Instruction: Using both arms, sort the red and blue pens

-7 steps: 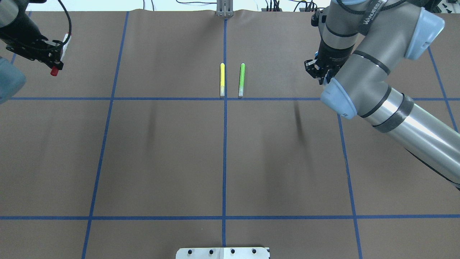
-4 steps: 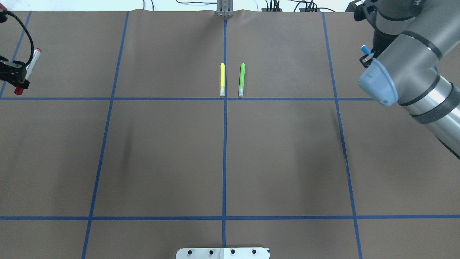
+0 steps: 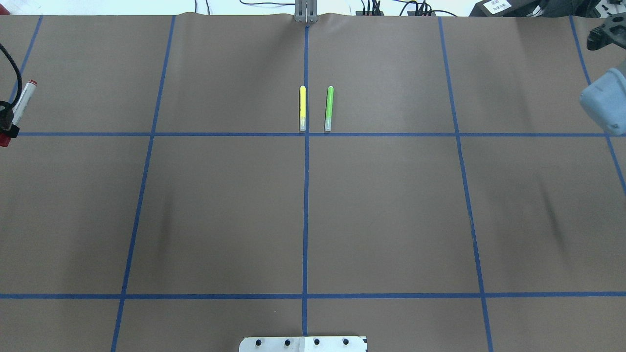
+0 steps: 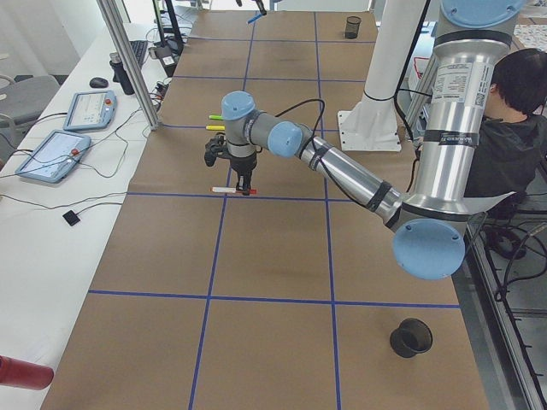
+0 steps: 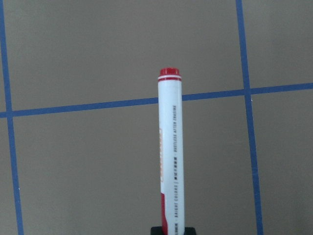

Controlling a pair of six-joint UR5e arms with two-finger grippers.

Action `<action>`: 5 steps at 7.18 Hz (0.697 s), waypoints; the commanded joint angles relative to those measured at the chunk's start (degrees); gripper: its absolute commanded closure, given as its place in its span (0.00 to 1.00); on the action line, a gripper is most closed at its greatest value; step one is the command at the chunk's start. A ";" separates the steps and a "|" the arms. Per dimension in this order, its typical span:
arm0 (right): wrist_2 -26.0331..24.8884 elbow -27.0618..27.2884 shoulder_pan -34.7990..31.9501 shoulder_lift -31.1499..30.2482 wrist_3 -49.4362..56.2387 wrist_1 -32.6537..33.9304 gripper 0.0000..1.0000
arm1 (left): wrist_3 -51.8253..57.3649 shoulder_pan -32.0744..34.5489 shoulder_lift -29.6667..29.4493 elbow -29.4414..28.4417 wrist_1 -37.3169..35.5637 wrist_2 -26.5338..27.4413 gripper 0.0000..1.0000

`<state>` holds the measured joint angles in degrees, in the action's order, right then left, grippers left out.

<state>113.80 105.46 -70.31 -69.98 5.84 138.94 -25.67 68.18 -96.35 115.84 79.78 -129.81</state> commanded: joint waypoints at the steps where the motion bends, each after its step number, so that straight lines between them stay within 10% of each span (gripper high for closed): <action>1: 5.70 1.84 -6.83 -9.07 7.40 4.57 1.00 | 0.00 0.03 -0.42 0.17 -0.24 0.00 1.00; 5: 11.09 4.76 -16.86 -29.31 16.38 12.64 1.00 | -2.36 -0.06 -1.65 1.84 -0.06 0.00 1.00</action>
<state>123.89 110.01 -84.15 -94.65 19.86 148.25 -27.01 68.23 -97.60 117.09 79.64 -129.81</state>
